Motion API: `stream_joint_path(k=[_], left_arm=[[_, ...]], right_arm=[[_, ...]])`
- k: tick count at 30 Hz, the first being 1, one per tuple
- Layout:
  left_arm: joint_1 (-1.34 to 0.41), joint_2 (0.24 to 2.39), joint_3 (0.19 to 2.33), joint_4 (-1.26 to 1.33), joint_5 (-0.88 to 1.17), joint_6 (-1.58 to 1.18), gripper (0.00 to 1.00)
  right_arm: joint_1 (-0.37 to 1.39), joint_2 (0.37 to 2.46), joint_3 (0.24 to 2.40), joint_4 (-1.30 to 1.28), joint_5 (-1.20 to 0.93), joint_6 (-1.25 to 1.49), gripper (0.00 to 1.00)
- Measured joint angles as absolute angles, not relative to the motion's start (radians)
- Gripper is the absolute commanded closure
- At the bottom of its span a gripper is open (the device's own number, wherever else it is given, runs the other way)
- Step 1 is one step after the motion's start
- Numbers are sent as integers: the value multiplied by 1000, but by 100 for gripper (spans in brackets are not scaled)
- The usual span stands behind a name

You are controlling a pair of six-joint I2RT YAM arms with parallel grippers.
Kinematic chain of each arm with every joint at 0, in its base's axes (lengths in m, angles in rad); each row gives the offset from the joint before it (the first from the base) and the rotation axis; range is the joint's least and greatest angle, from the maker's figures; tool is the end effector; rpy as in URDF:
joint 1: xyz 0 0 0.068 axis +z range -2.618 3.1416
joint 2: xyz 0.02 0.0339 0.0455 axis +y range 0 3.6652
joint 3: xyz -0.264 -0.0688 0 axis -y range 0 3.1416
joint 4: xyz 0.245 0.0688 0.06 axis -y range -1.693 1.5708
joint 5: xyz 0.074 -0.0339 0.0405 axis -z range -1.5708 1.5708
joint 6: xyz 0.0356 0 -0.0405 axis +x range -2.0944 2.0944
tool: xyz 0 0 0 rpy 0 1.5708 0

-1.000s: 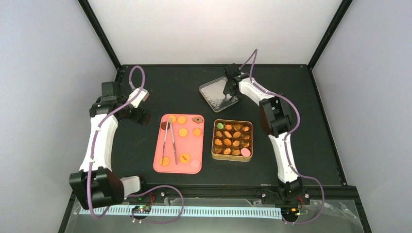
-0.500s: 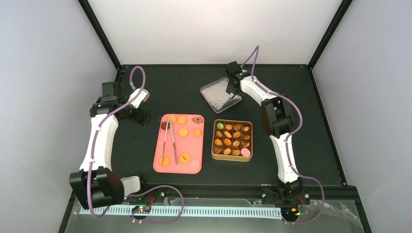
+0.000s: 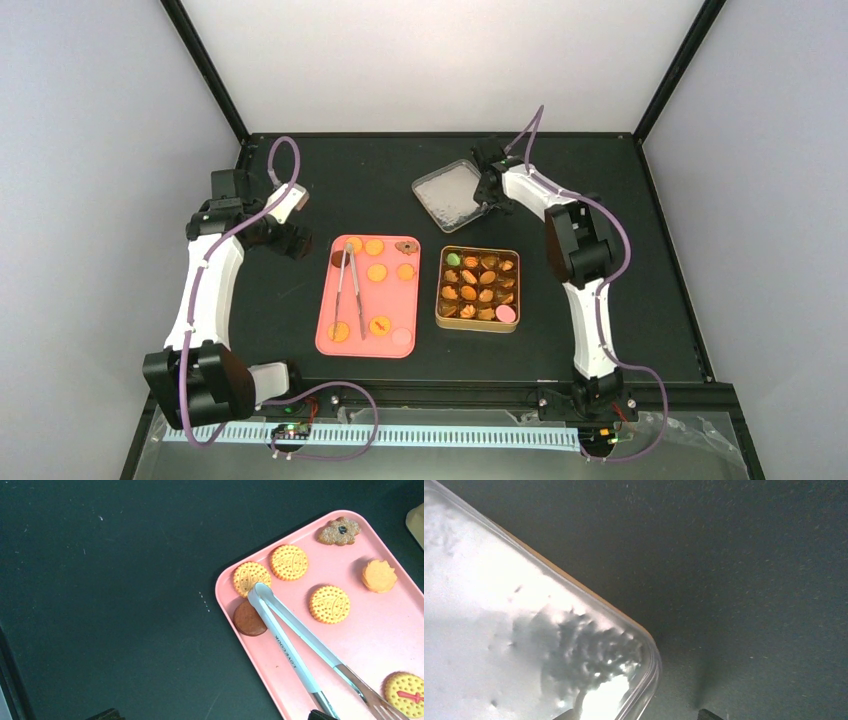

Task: Pack the cookies
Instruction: Pick up the box lid from the corner of the board.

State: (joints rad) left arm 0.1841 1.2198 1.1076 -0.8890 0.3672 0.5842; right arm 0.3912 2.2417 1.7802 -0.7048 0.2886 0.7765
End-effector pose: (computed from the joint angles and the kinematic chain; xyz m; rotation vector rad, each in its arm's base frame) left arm 0.2356 0.0309 0.3033 0.6244 2.4017 -0.1547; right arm 0.4409 0.1709 0.1655 0.5845 2.5843 -0.0217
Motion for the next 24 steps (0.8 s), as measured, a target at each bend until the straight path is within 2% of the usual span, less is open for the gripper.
stream_joint_path(k=[5,11,15,20,21,24], left_arm=[[184,1220,1095,-890,368,589,1],[187,1219,1085,-890,368,601,1],[189,1219,1082,-891,368,610,1],[189,1219,1082,-894,380,618,1],[189,1219,1082,-895,385,619,1],[190,1220,1082,-908,405,627,1]], right_arm=[[390,2284,1806,-701,279,797,40],[390,2302,1832,-672,255,820,50],[390,2305,1835,-669,248,835,66],[389,2309,1838,-667,243,846,95],[390,2309,1837,-665,241,852,99],[388,2307,1819,-632,240,866,99]])
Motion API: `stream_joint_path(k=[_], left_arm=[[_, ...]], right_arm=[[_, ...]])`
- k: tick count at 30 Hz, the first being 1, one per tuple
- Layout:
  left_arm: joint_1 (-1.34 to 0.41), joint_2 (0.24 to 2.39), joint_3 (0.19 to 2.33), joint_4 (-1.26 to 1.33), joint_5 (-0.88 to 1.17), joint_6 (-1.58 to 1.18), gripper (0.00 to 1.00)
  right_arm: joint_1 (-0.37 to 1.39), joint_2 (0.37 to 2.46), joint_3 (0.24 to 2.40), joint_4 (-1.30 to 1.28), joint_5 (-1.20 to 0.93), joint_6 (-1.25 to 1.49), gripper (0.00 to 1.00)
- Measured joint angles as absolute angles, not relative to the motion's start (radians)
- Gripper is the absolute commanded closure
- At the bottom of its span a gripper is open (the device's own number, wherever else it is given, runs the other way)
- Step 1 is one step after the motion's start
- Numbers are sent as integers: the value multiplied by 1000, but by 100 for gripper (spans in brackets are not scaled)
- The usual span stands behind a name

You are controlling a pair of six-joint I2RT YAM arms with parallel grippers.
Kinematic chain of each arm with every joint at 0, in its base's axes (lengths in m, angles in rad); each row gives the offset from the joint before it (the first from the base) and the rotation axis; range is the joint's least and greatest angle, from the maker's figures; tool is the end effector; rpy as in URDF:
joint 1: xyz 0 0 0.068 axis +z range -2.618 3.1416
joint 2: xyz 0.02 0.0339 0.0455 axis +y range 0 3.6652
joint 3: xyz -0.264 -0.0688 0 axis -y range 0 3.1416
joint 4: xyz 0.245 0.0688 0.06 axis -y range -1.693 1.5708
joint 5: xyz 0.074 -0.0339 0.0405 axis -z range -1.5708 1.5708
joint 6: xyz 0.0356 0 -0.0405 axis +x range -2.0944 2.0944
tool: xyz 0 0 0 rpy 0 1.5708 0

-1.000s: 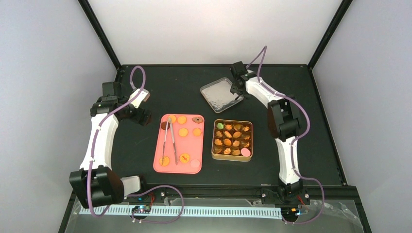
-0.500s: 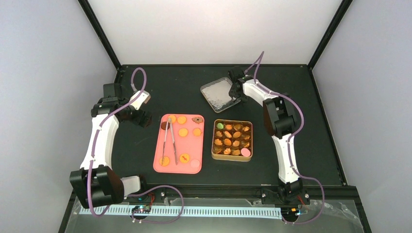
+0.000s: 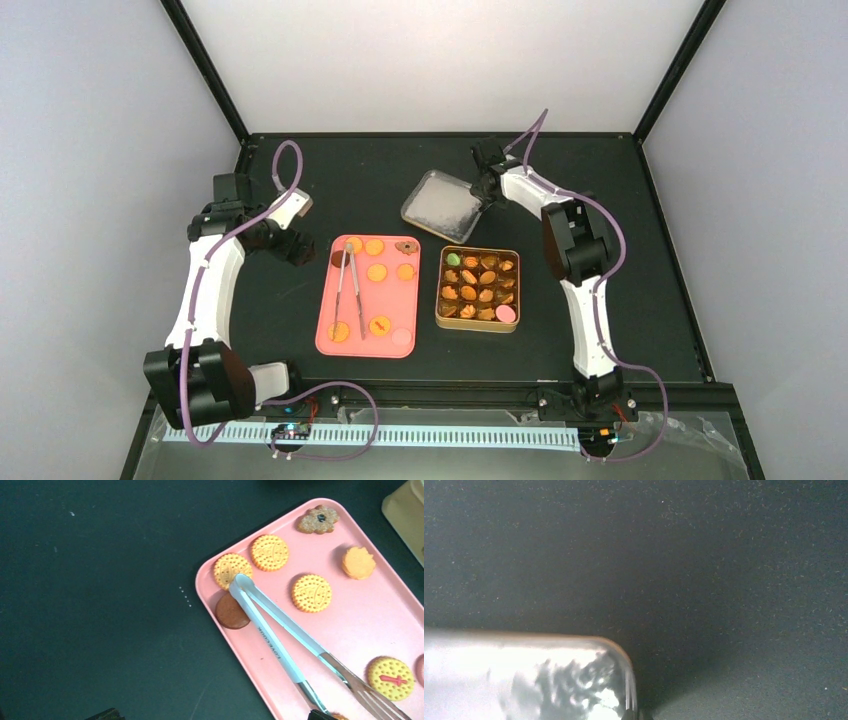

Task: Pack the cookies
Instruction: Pick up the box lid from the corner of the board.

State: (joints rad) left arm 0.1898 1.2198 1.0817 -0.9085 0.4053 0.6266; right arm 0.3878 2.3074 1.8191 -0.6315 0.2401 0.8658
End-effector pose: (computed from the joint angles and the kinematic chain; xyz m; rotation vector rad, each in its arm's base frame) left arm 0.2320 0.0303 0.2947 0.6759 2.4096 -0.2051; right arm 0.4561 0.1772 0.1494 0.6952 2.5448 0.0972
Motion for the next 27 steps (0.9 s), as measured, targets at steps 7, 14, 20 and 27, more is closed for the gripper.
stream_joint_path(k=[7,14,20,27], left_arm=[[190,1253,1082,-958,496,640,1],[186,1299,1084,-972,648,643,1],[139,1424,1178,-970,747,585,1],[62,1543,1314,-949,848,509,1]], right_arm=[[386,2206,1628,-459,219,865,99],[387,2043,1458,-270,197,833,99],[393,1848,1274,-83,177,787,99],[414,1661,1085,60,111,728,99]])
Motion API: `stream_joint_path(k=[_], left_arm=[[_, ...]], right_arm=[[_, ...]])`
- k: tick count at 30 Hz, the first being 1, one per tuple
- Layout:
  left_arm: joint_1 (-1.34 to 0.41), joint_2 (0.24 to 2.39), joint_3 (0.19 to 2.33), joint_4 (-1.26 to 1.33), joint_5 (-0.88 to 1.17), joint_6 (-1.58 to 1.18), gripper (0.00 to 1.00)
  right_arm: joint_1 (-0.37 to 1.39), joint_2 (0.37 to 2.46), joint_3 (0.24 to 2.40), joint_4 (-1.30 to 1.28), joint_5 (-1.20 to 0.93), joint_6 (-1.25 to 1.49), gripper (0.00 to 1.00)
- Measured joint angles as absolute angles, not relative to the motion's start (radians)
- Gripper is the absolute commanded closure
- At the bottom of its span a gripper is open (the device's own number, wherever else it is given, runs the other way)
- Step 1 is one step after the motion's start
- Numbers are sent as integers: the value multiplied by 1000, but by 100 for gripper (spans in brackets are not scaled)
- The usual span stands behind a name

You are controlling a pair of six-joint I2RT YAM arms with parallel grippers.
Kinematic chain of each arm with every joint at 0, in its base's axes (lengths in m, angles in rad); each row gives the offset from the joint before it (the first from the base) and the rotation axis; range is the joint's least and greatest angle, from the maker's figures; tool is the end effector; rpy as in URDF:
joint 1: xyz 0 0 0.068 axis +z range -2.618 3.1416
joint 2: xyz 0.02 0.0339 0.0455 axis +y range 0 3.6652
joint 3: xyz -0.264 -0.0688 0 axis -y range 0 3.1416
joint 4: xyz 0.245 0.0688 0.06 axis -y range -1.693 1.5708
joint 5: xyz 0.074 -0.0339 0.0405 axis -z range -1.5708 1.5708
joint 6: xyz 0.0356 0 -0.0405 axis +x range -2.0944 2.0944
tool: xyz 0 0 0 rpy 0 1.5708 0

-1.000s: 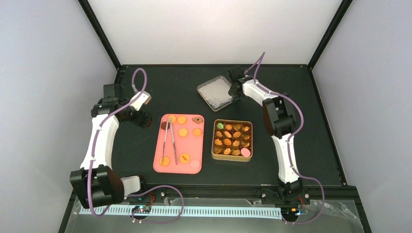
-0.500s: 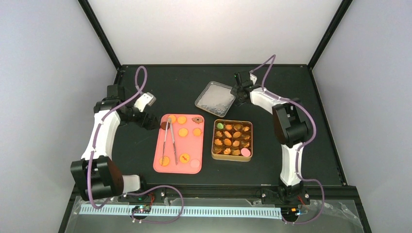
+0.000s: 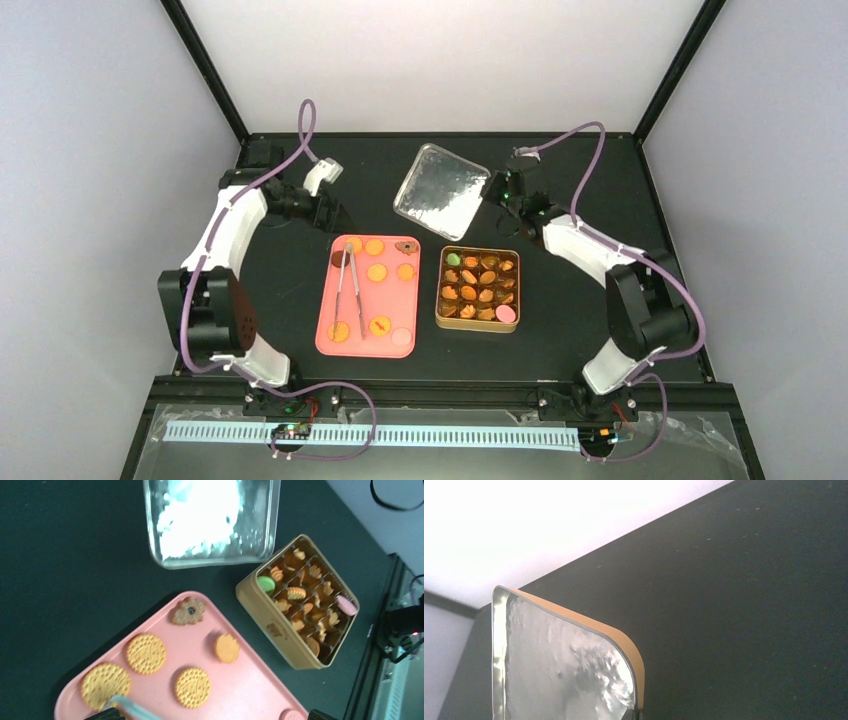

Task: Pack the cookies
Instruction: Pick up the box lid from the corner of the board, then pass from the right arm to the left

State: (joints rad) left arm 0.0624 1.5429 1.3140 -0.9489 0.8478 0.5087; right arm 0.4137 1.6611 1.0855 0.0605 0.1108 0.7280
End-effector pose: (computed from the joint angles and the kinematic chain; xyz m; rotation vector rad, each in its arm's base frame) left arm 0.3033 -0.0078 0.2901 0.7388 2.2848 -0.9014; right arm 0.3469 0.1480 0.2395 0.4021 2.0966 0.5726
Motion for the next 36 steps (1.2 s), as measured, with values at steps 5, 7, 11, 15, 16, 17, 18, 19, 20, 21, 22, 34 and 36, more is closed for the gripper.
stream_joint_path(k=[5,7,11,15,16,17,18,19,20,21,22,34,36], left_arm=[[31,1649,1388,-951,917,469,1],[24,1684,1413,-954,942,461,3],[9,1756,1499,-1020,1003,481,7],[-14,1794,1552,-1070,1031,508,11],[-18,1796,1551,-1079,1034,511,13],[-22,1796,1548,-1088,1035,515,16],[-25,1796,1548,-1100,1040,523,19],[-29,1796,1548,-1112,1046,530,22],[-34,1796,1548,-1125,1054,541,25],[-39,1796,1548,-1145,1062,558,29],[-43,1796,1548,-1161,1068,567,33],[-86,1792,1548,-1343,1123,724,91],[-86,1791,1548,-1362,1124,743,92]], right_arm=[[445,1556,994,118,48,682,99],[456,1517,964,136,17,667,99],[472,1449,917,166,-51,644,99],[487,1386,875,196,-118,629,99],[490,1375,870,197,-129,627,99],[495,1361,864,198,-142,625,99],[499,1350,861,199,-150,624,99],[505,1340,859,200,-159,622,99],[509,1332,857,201,-166,622,99],[515,1326,857,202,-171,621,99],[520,1321,857,204,-175,620,99],[582,1308,857,195,-183,601,97],[583,1296,856,187,-186,599,86]])
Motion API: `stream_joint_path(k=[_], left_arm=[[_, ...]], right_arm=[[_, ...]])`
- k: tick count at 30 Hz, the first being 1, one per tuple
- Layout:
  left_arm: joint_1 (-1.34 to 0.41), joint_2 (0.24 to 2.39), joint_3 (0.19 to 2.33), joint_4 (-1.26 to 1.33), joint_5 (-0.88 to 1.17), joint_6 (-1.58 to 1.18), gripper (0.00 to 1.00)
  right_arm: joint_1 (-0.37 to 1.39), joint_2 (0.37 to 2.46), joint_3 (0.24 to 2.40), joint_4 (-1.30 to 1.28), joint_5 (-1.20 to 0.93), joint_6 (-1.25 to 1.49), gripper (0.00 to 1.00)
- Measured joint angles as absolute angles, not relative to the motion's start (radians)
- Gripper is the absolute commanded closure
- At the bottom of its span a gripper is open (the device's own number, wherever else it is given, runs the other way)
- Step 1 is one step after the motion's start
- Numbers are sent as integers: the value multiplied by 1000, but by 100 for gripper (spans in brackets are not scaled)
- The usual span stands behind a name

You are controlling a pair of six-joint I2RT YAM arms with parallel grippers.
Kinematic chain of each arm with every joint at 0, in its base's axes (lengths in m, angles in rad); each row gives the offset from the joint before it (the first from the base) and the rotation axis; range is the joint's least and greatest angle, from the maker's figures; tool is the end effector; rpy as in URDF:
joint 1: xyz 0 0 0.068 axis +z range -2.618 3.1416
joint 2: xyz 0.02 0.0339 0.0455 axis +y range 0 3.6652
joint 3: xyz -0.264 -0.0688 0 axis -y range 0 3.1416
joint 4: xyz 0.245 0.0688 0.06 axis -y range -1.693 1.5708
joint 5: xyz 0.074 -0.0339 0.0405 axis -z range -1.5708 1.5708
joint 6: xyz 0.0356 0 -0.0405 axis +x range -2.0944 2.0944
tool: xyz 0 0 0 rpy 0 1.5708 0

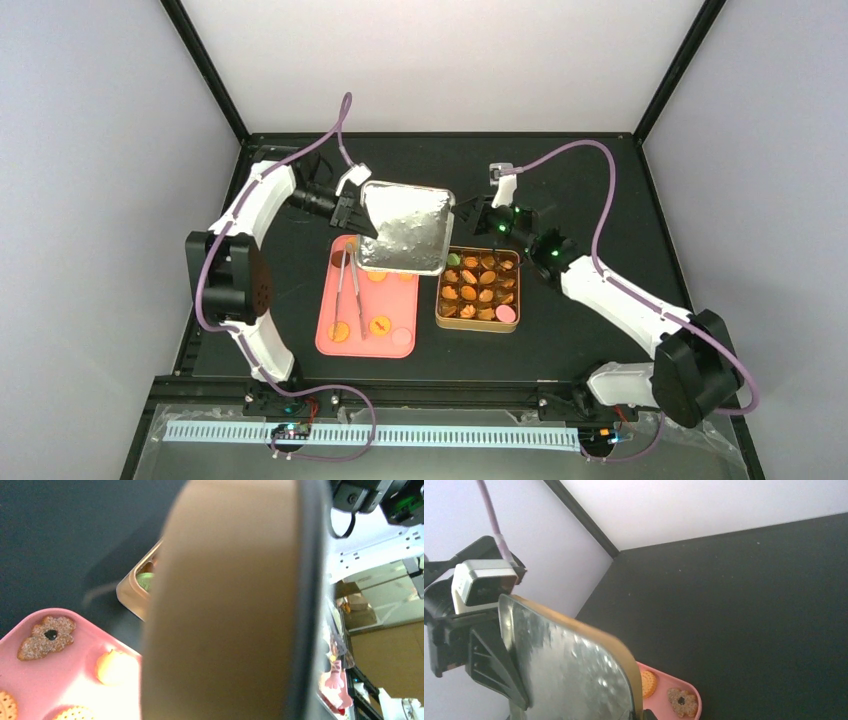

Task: Pack the cookies
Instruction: Pass from the right arm to the left, then pass from the left arm to the right

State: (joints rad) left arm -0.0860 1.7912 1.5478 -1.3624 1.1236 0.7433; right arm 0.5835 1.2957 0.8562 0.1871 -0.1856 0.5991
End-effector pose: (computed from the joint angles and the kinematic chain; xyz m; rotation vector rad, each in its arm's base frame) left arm 0.3229 -0.0601 0.2810 0.9507 2.2260 -1.4556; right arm 0.2476 0.1714 0.2904 -0.1243 1.9337 0.9841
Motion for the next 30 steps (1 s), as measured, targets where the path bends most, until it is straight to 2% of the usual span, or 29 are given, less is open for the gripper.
stream_joint_path(k=[3,12,16,23,27,30], left_arm=[[-86,1786,1548,-1391,1118,776,98],[-101,1766,1642,-1501,1070,886,98],[-145,1666,1668,-1489,993,944,98],[-329,1318,1551,-1299,722,1069,98],[-439,1098,1336,-1100,580,1204,98],[-534,897,1087,-851,501,1328,98]], right_arm=[[587,1268,856,181,-186,583,65],[577,1111,905,37,-171,522,27],[529,1011,922,-48,-167,548,23],[469,961,1015,-196,-184,620,23],[453,987,1002,-223,-255,694,24],[450,1018,939,-197,-353,761,24]])
